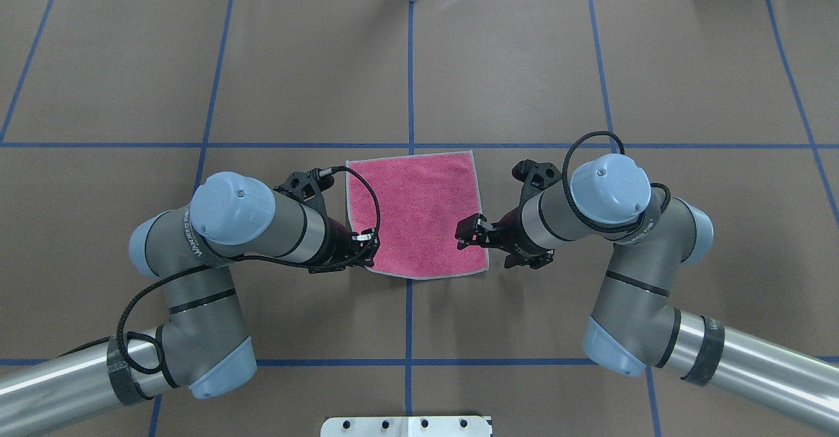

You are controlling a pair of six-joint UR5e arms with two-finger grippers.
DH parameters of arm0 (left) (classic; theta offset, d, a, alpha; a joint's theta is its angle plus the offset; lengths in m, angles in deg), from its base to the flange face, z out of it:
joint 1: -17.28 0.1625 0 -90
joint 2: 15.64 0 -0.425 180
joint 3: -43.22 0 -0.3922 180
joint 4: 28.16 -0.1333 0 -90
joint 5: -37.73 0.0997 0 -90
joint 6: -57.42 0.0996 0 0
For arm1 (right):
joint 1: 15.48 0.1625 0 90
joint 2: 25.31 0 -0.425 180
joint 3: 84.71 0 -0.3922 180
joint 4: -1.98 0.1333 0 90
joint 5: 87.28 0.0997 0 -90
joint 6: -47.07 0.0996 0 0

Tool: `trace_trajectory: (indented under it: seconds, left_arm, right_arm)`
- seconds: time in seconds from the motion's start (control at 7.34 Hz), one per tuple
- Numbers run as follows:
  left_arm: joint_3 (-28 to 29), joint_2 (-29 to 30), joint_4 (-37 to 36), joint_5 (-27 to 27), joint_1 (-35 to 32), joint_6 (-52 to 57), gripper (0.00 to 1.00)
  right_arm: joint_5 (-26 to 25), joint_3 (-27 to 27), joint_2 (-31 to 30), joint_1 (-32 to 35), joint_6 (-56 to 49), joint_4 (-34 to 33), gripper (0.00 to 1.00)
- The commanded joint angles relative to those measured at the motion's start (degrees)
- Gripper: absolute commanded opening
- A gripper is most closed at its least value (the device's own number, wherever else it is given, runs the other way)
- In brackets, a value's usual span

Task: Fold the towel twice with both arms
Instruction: 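Lower the right gripper onto the towel's other near corner and pinch it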

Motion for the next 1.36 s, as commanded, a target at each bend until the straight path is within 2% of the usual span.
trace_trajectory:
  seconds: [0.0, 0.14, 0.41, 0.82, 0.95, 1.23]
  left_arm:
    - [0.00, 0.00, 0.01, 0.02, 0.00, 0.05, 0.00]
    - [0.00, 0.00, 0.01, -0.06, 0.00, 0.05, 0.00]
    - [0.00, 0.00, 0.10, -0.06, 0.00, 0.05, 0.00]
    - [-0.09, 0.00, 0.10, -0.06, 0.00, 0.05, 0.00]
    - [-0.09, 0.00, 0.10, -0.06, 0.00, 0.05, 0.00]
    - [-0.09, 0.17, 0.19, -0.06, 0.00, 0.05, 0.00]
  right_arm:
    - [-0.59, 0.82, 0.19, -0.69, 0.07, 0.02, 0.91]
    - [-0.50, 0.91, 0.19, -0.69, 0.07, 0.02, 0.84]
    - [-0.50, 0.91, 0.10, -0.69, 0.07, 0.02, 0.60]
    - [-0.50, 0.91, 0.02, -0.69, 0.15, 0.02, 0.13]
    - [-0.59, 0.91, 0.02, -0.69, 0.68, 0.02, 0.00]
    - [-0.59, 0.73, -0.07, -0.43, 0.60, 0.46, 0.00]
